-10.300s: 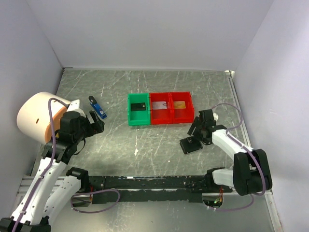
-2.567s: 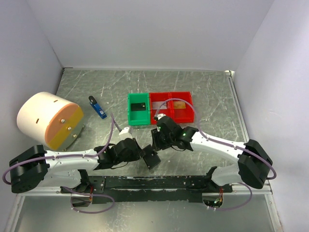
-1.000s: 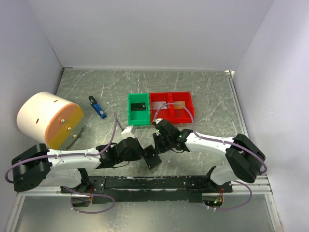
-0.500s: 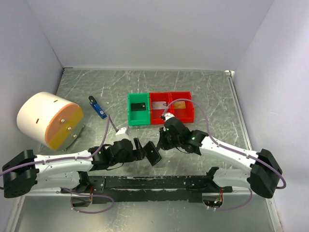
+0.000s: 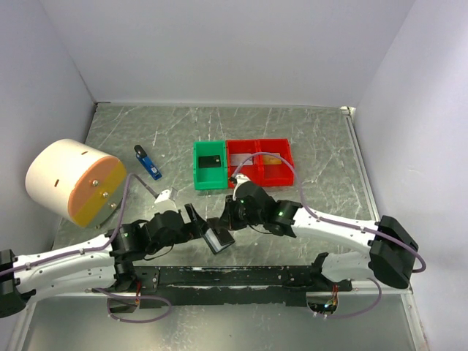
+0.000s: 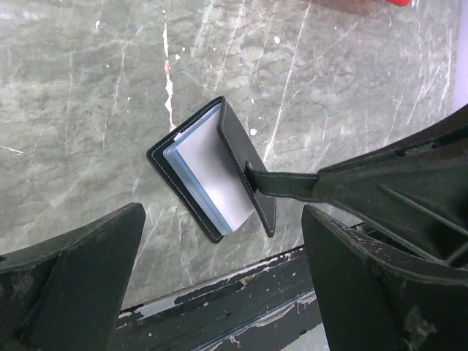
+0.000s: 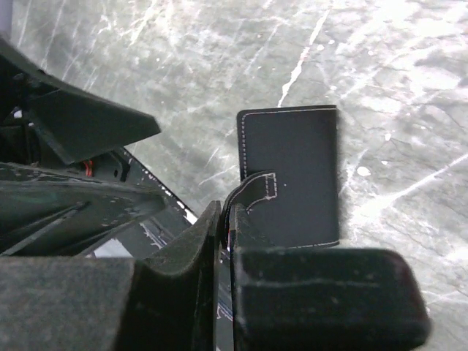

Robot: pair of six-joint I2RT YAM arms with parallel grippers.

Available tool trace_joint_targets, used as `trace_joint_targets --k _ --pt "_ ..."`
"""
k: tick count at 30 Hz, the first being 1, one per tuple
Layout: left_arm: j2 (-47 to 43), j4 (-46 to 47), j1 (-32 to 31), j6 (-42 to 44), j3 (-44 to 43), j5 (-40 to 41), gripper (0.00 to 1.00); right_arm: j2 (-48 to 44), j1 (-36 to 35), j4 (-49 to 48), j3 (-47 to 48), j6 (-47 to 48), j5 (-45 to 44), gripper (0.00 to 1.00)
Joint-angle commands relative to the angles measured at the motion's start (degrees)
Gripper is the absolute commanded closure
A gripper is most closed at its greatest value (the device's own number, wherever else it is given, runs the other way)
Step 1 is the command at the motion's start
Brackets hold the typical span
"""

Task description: Take the credit cards out of the card holder

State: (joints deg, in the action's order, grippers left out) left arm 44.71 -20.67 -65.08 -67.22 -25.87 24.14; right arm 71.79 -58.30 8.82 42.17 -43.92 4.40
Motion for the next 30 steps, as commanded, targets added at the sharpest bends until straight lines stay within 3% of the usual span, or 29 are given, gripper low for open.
trace_joint_targets --k 1,4,11,21,30 --pt "-2.87 -5.25 0.26 -2.47 0.41 1.95 0.0 -2.09 0.42 1.34 -0.04 -2.48 -6.62 1.0" --pt "-3.22 -4.3 0.3 -2.4 1.61 0.94 0.01 -5.29 3.93 2.71 -3.12 -2.23 -6.99 1.0" --pt "-0.15 7.42 0.3 4.51 1.83 -5.43 0.0 -9.48 16.37 3.11 -13.34 0.31 2.38 0.98" --pt "12.4 14.25 0.77 7.54 -2.4 -10.74 0.04 -18.69 16.51 -6.14 -30.75 -12.48 3.36 0.98" --pt "17.91 18.65 2.28 9.13 -2.02 -13.95 0.08 -14.46 16.64 -6.13 -29.83 -10.22 2.47 0.98"
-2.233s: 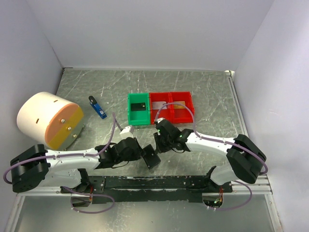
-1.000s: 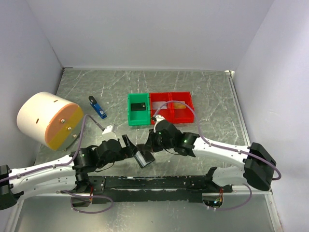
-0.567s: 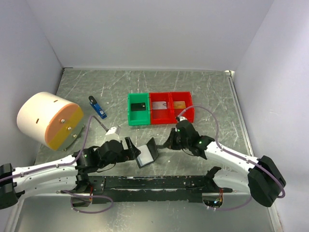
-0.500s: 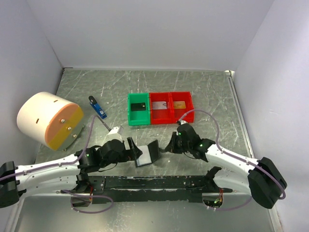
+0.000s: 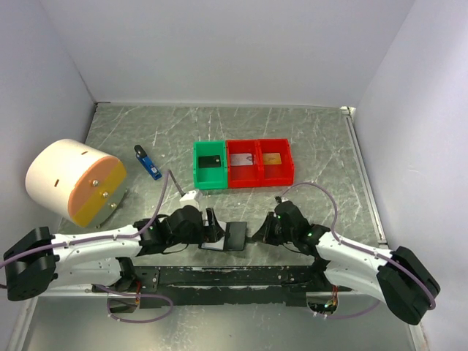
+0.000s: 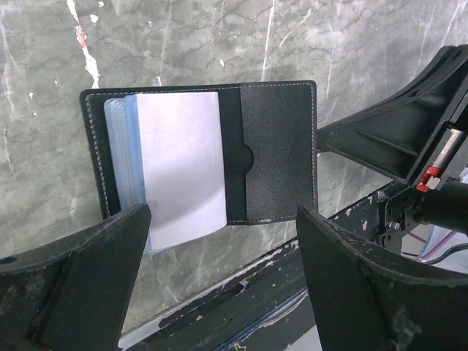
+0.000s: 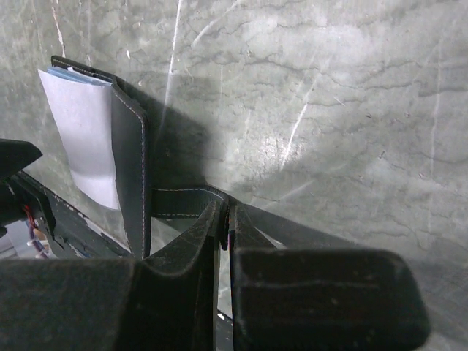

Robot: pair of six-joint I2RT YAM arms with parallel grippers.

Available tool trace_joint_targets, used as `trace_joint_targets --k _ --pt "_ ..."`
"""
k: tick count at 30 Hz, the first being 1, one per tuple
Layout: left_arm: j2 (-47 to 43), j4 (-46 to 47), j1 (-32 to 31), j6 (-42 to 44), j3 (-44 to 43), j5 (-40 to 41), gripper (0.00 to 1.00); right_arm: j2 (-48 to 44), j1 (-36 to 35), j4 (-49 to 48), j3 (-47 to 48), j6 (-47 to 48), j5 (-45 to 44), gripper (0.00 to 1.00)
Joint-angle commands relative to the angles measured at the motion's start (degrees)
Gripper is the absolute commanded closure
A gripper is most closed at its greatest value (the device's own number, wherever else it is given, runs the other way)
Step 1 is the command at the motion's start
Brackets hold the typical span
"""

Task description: Take the credit cards out of the card holder

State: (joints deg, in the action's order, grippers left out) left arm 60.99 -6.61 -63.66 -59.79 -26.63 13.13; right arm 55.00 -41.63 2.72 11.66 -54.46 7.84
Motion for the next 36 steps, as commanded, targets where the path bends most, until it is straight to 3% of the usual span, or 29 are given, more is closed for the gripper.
trace_joint_targets --k 1,8,13,18,28,36 --pt "2.35 5.56 1.21 1.77 -0.91 -3.39 0.11 2.46 -0.03 -0.42 0.7 0.33 -0.91 0.98" --pt "7.2 8.82 3.97 0.1 0.47 -6.84 0.27 1.91 -0.04 0.11 1.09 0.68 -1.02 0.98" --pt "6.21 7.55 3.98 0.7 -0.51 -6.27 0.22 2.06 -0.06 1.05 1.75 1.37 -1.28 0.97" --pt "4.41 0.6 3.98 2.19 -3.22 -2.13 0.2 2.06 -0.04 0.72 1.87 1.26 -1.15 0.97" --pt "12.92 0.18 3.91 1.4 -5.64 -4.49 0.24 3.26 -0.03 0.55 2.56 1.75 -1.07 0.97" --pt "9.24 -3.78 3.27 2.21 -7.39 -1.44 0.22 3.58 -0.05 0.92 2.93 2.2 -1.5 0.97"
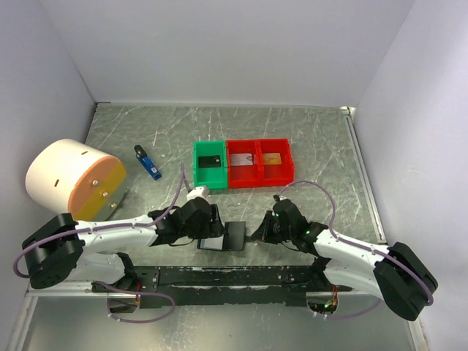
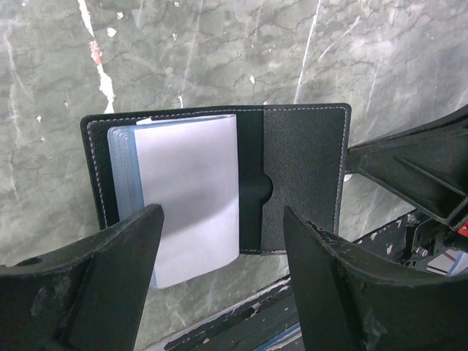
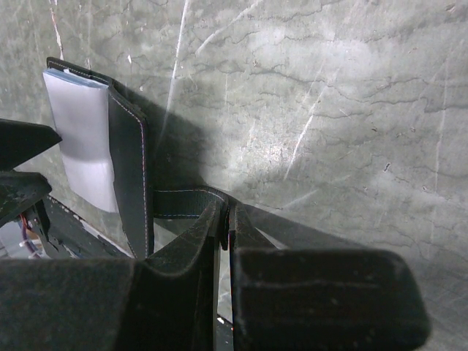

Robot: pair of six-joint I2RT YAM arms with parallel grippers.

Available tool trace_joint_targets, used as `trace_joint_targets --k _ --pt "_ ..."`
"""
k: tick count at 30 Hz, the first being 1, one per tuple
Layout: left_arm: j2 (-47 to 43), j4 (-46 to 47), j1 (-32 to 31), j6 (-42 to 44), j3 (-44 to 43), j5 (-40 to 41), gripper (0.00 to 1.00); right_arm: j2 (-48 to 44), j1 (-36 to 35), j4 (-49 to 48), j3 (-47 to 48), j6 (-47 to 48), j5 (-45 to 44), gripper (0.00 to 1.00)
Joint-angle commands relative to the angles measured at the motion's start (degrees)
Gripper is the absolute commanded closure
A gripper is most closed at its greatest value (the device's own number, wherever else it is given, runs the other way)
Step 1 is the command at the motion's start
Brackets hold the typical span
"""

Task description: Take the credit cards out of the card holder

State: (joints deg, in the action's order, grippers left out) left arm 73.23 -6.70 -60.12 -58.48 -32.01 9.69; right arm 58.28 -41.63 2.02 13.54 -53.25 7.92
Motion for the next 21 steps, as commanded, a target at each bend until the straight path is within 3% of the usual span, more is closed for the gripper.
trace_joint_targets --k 1,7,11,21 --pt "-3.95 -4.77 -0.26 0.91 -2.3 2.71 0.21 0.22 -0.04 1.71 1.01 0.96 -1.78 0.97" --pt "-5.45 -4.46 0.38 2.85 -1.14 2.34 0.17 0.17 -0.04 1.74 1.19 1.06 -1.7 0.97" --pt "-2.93 -0.5 0.79 3.0 0.09 -1.28 0.19 -0.2 -0.1 1.97 1.14 1.04 -1.7 0.96" --pt "3.14 -0.81 0.78 2.69 -1.59 -2.47 0.23 -0.3 -0.06 2.44 1.49 1.4 -1.24 0.95"
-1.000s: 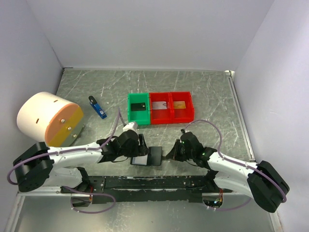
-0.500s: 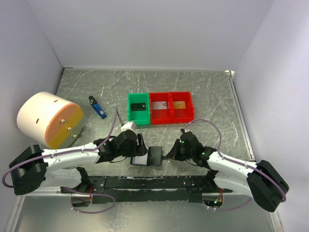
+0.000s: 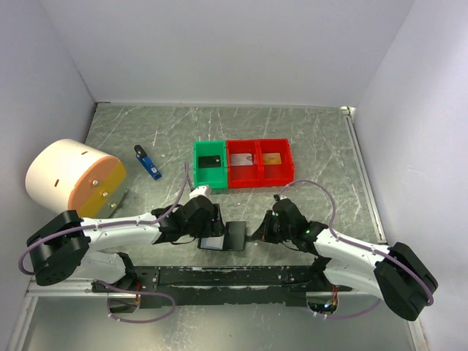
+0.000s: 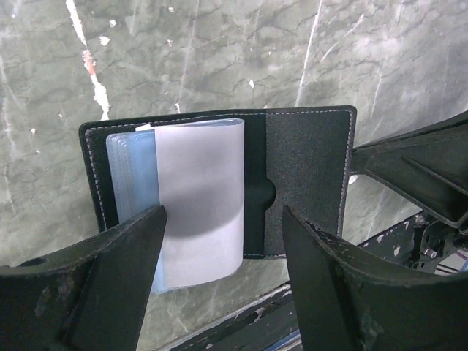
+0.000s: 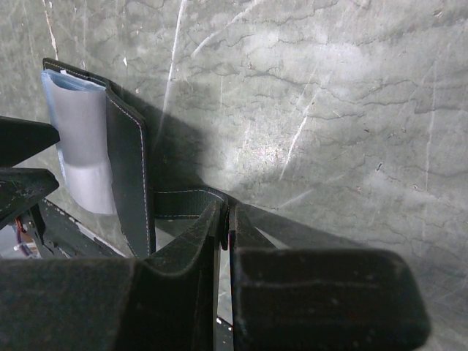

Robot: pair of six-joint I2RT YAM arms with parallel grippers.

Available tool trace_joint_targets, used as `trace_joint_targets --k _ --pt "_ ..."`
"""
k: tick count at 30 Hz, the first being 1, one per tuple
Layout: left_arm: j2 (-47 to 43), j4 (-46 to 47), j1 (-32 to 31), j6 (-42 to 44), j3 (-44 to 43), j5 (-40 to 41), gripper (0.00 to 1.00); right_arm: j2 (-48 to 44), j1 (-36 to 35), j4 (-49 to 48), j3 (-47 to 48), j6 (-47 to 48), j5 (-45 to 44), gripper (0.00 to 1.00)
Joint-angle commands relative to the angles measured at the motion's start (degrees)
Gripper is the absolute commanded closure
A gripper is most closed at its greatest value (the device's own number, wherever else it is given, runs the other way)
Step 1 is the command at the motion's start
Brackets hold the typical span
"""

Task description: Take the credit cards out of the card holder

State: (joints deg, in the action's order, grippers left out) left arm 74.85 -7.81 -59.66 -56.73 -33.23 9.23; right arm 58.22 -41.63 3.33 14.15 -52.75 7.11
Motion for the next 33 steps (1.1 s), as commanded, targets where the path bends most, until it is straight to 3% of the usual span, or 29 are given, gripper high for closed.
trace_joint_targets --k 1,6,9,14,19,26,33 --pt "1.36 1.22 0.33 1.19 -0.16 -2.59 0.24 -0.21 -0.06 1.0 0.94 0.98 -0.15 0.94" --pt "-0.01 6.59 0.33 1.39 1.83 -5.83 0.25 -1.16 -0.04 2.35 3.41 3.22 1.72 0.83" --pt "-0.15 9.46 0.33 1.1 3.24 -7.72 0.25 -2.97 -0.07 5.13 6.31 4.97 1.5 0.65" --pt "0.54 13.06 0.29 0.66 3.96 -9.48 0.26 -4.59 -0.04 10.24 11.49 7.2 1.55 0.56" --pt "0.42 14.58 0.33 0.14 4.33 -9.9 0.26 -4.69 -0.11 11.43 14.57 7.38 2.17 0.55" --pt "-1.46 15.14 0.33 -0.49 5.47 -9.49 0.26 0.97 -0.61 -1.04 12.57 4.63 12.27 0.78" --pt "-3.39 16.81 0.33 -1.16 7.26 -10.56 0.27 12.53 -5.76 -2.29 16.82 4.29 8.88 0.76"
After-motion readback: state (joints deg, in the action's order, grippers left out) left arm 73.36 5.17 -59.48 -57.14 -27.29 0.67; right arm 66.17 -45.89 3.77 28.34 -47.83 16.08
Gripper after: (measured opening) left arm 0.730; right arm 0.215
